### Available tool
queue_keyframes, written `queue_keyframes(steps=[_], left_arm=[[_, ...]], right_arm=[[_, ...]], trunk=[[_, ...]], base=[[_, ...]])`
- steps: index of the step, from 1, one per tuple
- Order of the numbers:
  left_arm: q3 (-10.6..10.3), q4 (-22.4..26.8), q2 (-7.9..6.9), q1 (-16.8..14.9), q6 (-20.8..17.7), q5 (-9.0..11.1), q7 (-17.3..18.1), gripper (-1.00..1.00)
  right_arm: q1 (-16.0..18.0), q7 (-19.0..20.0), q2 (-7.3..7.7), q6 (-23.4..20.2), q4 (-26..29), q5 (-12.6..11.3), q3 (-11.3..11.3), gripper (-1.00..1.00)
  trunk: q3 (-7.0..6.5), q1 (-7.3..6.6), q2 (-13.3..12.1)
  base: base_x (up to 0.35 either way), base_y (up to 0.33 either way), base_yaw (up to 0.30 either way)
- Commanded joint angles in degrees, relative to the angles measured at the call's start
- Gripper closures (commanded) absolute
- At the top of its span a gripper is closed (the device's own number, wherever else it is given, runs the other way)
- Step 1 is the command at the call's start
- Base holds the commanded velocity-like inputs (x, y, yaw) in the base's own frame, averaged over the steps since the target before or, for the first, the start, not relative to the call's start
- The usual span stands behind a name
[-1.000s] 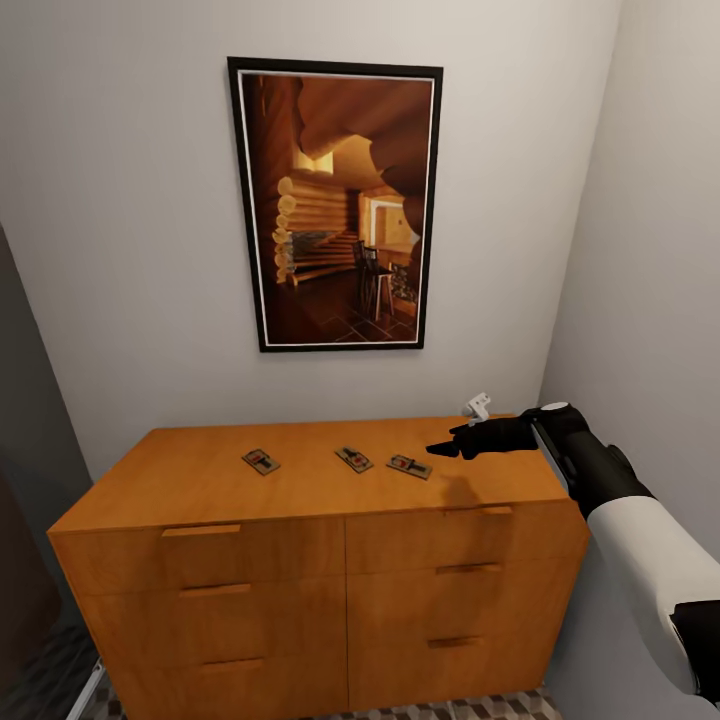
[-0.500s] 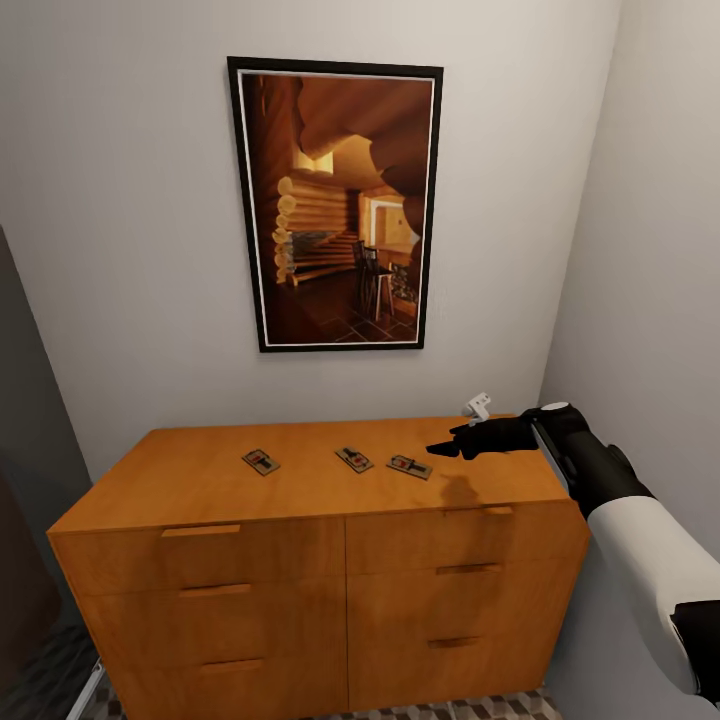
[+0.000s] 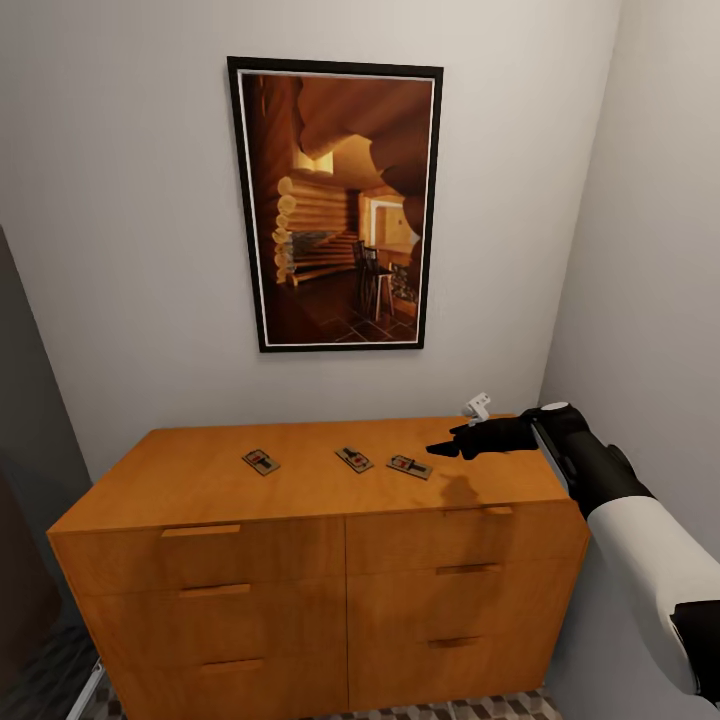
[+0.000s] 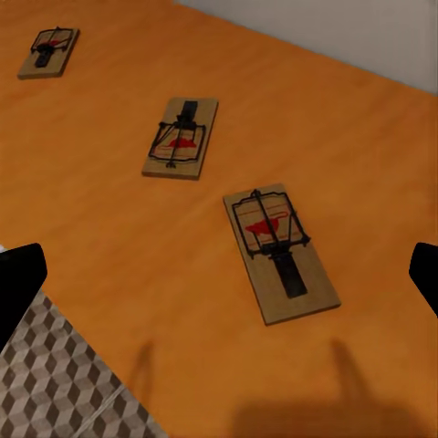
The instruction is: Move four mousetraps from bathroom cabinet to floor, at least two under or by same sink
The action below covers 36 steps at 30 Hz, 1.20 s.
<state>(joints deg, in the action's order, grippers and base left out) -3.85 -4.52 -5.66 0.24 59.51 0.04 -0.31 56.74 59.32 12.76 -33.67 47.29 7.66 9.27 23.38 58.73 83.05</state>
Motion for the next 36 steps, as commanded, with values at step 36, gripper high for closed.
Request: queue_keyframes(steps=[36], left_arm=[[-0.4, -0.1, -0.29, 2.1, 0.1, 0.2, -0.1, -1.0]], right_arm=[[0.0, 0.3, 0.07, -0.3, 0.1, 0.3, 0.0, -1.0]], trunk=[[0.34, 0.0, 0.0]], base=[[0.0, 0.0, 0.0]])
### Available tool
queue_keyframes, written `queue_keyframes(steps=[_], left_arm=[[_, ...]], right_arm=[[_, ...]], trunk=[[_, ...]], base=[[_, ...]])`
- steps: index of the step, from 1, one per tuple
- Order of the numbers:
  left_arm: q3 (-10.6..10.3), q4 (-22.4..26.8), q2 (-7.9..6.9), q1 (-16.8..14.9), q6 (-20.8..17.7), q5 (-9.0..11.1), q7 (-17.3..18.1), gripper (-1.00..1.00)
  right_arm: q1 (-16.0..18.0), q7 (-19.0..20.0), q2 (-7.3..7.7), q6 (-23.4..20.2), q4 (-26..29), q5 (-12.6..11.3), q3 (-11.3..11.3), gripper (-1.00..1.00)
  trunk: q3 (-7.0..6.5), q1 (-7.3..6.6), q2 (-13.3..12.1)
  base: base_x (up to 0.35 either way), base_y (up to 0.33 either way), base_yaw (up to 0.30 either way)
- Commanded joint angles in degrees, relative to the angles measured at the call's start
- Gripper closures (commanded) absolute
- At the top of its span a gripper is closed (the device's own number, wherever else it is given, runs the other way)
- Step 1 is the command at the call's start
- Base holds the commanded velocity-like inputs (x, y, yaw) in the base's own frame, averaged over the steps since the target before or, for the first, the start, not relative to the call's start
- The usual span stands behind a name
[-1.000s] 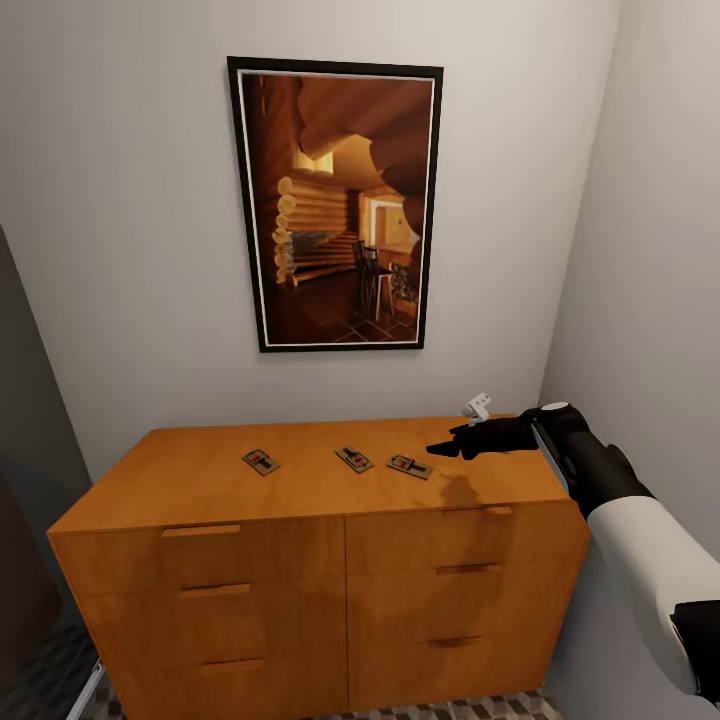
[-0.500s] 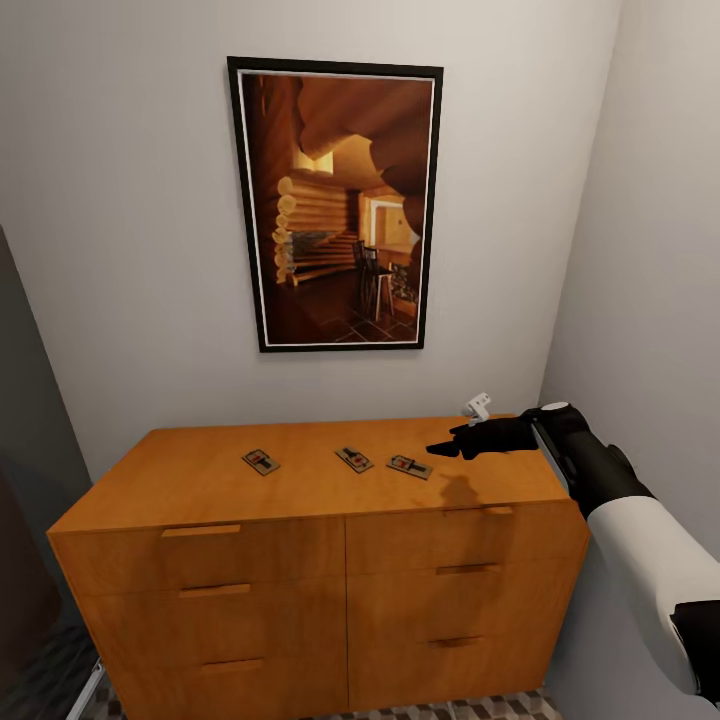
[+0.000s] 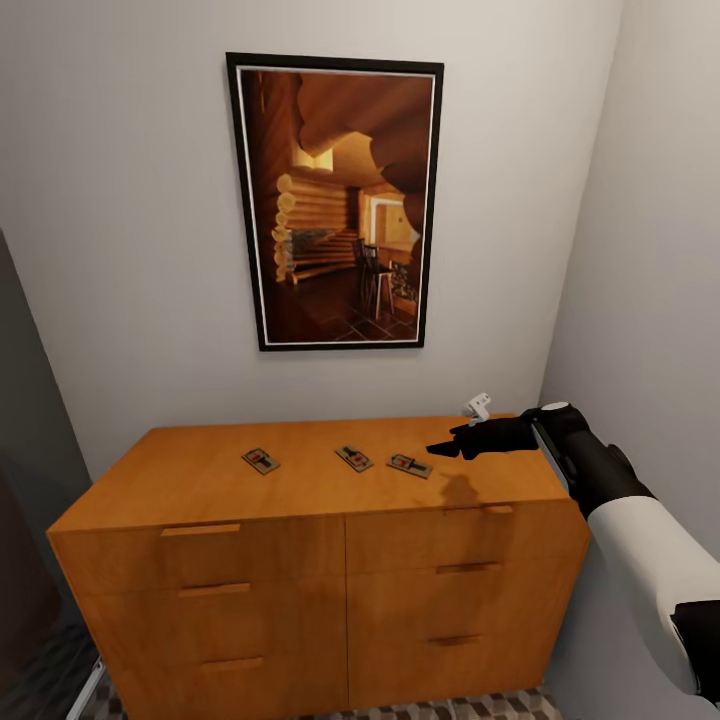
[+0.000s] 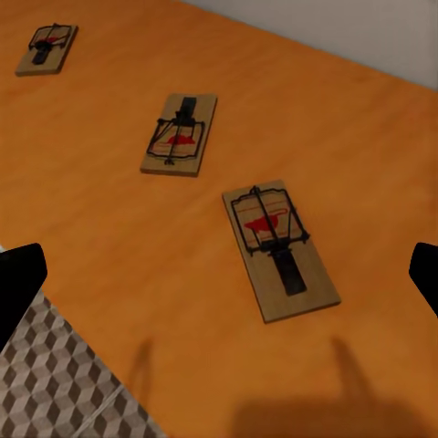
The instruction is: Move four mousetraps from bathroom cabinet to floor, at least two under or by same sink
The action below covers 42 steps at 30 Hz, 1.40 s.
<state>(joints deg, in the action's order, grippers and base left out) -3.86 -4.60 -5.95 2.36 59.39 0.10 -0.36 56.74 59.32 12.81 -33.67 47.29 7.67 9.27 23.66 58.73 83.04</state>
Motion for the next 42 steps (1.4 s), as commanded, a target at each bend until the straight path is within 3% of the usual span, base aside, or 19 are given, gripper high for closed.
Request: queue_keyframes(steps=[1, 42], left_arm=[[-0.4, -0.1, -0.01, 0.1, 0.2, 0.1, 0.0, -1.0], [-0.4, -0.1, 0.06, 0.5, 0.2, 0.1, -0.1, -1.0]], right_arm=[[0.0, 0.3, 0.02, -0.3, 0.1, 0.3, 0.0, -1.0], [0.0, 0.3, 0.02, -0.3, 0.1, 0.3, 0.0, -1.0]], trunk=[[0.12, 0.0, 0.0], [3.58, 0.0, 0.0]], base=[[0.0, 0.0, 0.0], [0.0, 0.0, 0.0]])
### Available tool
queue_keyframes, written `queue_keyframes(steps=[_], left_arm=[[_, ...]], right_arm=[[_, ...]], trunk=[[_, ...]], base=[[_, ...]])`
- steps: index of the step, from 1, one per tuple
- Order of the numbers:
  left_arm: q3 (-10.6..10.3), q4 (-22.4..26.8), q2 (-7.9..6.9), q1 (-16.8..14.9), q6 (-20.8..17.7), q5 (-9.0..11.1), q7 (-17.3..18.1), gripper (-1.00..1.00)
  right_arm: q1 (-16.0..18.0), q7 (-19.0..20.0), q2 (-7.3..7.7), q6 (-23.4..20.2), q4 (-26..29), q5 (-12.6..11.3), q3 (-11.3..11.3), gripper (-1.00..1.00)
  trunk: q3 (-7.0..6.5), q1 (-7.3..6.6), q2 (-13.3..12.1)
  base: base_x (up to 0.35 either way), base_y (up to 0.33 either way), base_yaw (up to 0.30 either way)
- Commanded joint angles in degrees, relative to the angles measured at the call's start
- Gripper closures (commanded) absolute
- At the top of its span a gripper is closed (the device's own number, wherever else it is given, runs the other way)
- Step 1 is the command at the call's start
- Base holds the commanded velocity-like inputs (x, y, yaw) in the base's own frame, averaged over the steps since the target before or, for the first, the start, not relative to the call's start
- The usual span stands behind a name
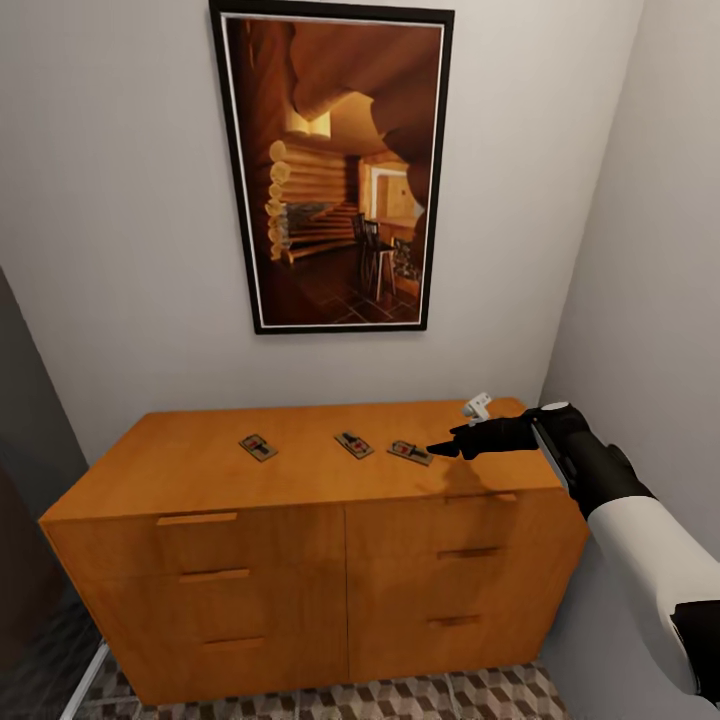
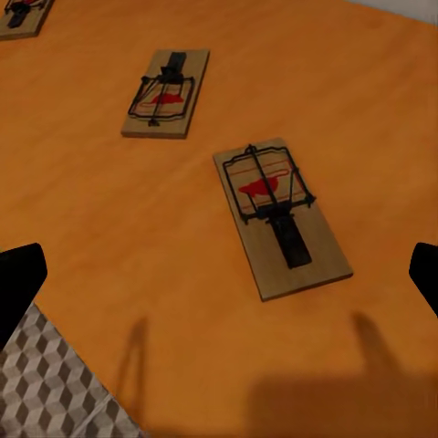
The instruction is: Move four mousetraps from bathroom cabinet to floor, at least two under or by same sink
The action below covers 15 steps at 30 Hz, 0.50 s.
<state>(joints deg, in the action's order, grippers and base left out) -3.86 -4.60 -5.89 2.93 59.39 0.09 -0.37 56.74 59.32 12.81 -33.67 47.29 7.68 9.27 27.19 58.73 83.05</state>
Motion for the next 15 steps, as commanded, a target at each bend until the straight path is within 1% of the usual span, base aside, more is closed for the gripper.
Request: queue_keyframes(steps=[1, 5, 9, 15], left_arm=[[-0.4, -0.1, 0.0, 0.0, 0.2, 0.1, 0.0, -1.0], [-0.4, -0.1, 0.0, 0.0, 0.2, 0.1, 0.0, -1.0], [-0.4, -0.1, 0.0, 0.0, 0.2, 0.1, 0.0, -1.0], [-0.4, -0.1, 0.0, 0.0, 0.2, 0.1, 0.0, -1.0]], right_arm=[[0.0, 0.3, 0.02, -0.3, 0.1, 0.3, 0.0, -1.0], [0.0, 0.3, 0.14, -0.3, 0.1, 0.4, 0.0, -1.0], [0.0, 0.3, 1.01, -0.3, 0.1, 0.5, 0.0, -1.0], [0.0, 0.3, 1.77, -0.3, 0.1, 0.7, 0.0, -1.0]], trunk=[[0.14, 0.0, 0.0], [0.48, 0.0, 0.0], [0.81, 0.0, 0.0], [1.13, 0.0, 0.0]], base=[[0.0, 0.0, 0.0], [0.0, 0.0, 0.0], [0.0, 0.0, 0.0], [0.0, 0.0, 0.0]])
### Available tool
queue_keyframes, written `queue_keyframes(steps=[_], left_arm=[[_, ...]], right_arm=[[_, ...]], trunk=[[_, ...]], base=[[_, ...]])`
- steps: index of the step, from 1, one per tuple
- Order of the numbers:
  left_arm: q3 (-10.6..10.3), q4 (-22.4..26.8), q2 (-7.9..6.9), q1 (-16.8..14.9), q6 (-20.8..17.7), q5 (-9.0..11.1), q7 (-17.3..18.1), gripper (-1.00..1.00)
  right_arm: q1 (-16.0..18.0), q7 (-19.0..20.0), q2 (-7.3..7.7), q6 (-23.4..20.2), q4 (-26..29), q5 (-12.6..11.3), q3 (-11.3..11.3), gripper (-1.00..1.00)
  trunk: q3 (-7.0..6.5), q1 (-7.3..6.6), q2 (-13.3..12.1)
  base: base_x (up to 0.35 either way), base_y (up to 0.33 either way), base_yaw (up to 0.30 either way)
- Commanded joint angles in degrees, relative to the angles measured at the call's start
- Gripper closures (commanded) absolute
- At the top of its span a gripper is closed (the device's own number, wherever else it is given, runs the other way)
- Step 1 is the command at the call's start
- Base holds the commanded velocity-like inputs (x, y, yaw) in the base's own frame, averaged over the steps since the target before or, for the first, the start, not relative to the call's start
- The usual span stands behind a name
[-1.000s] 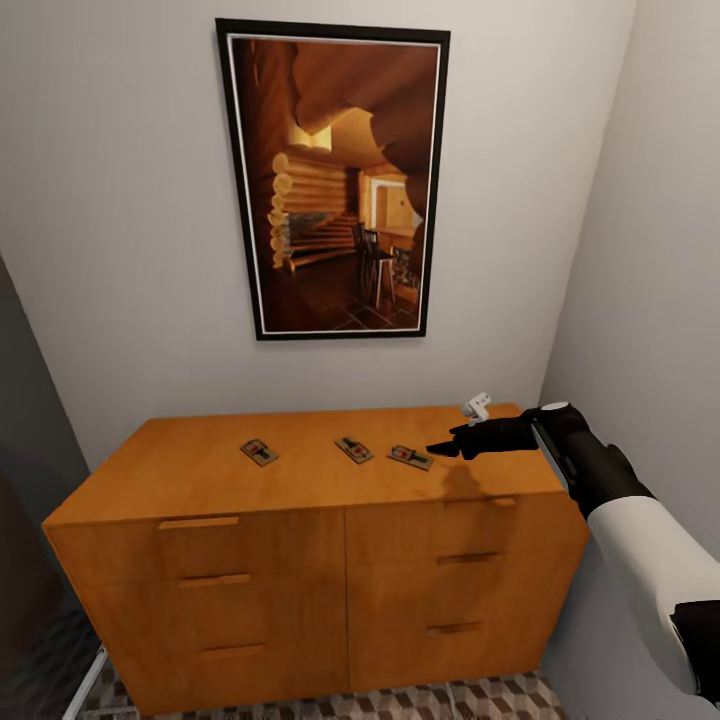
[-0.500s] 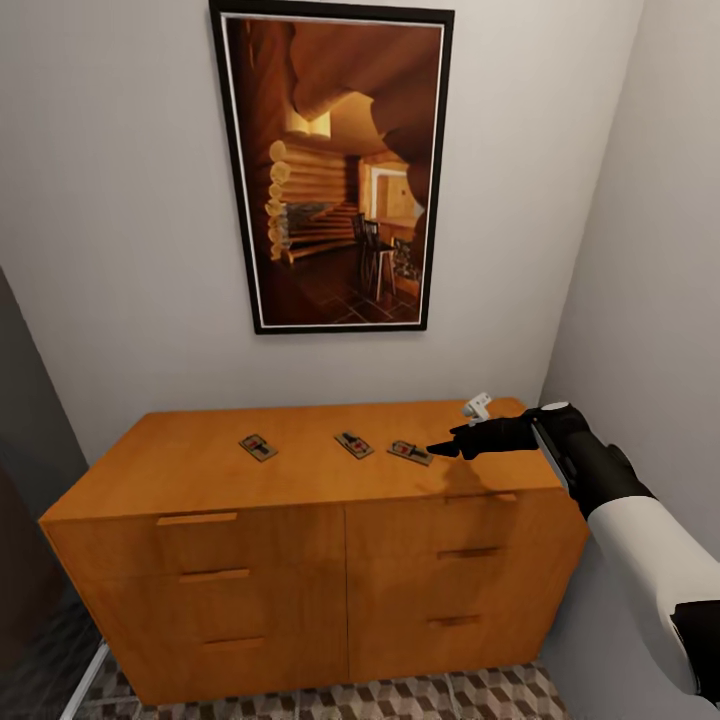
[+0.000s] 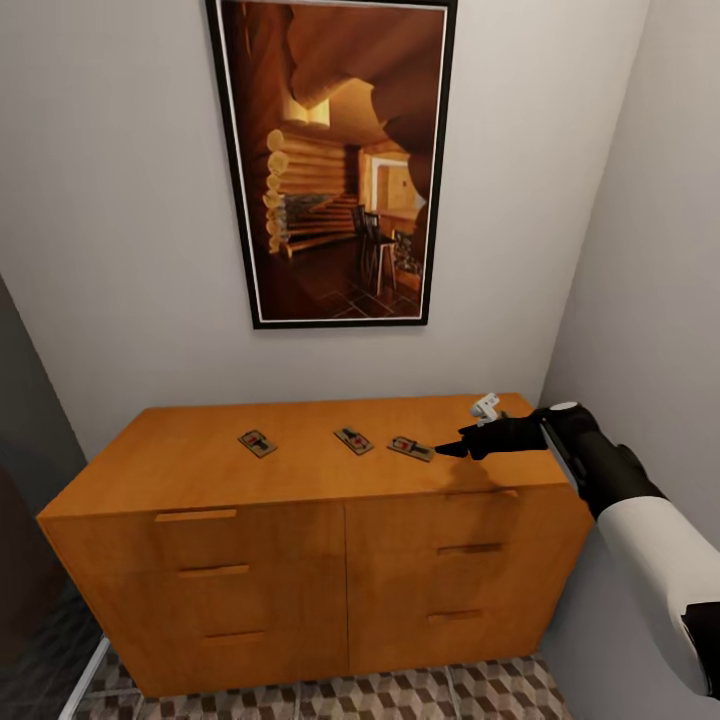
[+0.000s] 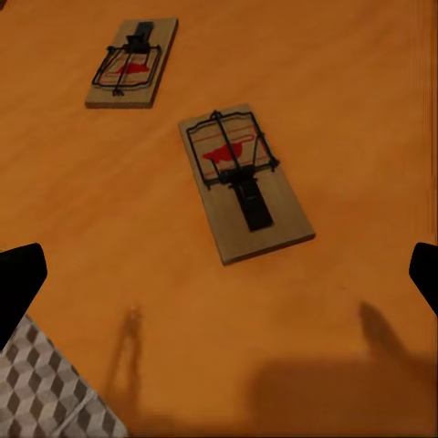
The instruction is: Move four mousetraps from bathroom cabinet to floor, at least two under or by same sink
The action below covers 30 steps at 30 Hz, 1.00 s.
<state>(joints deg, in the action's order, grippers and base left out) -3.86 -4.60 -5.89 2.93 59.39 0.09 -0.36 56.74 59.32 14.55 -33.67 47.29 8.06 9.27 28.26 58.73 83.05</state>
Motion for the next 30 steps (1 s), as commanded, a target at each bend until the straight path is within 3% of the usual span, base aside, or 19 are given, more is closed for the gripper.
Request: queue_keyframes(steps=[1, 30], left_arm=[[-0.4, -0.1, 0.0, 0.0, 0.2, 0.2, 0.0, -1.0], [-0.4, 0.0, 0.08, 0.0, 0.2, 0.1, 0.0, -1.0]], right_arm=[[0.0, 0.3, 0.08, -0.3, 0.1, 0.3, 0.0, -1.0], [0.0, 0.0, 0.21, -0.3, 0.1, 0.4, 0.1, -1.0]], trunk=[[0.07, 0.0, 0.0], [0.14, 0.0, 0.0]], base=[[0.0, 0.0, 0.0], [0.0, 0.0, 0.0]])
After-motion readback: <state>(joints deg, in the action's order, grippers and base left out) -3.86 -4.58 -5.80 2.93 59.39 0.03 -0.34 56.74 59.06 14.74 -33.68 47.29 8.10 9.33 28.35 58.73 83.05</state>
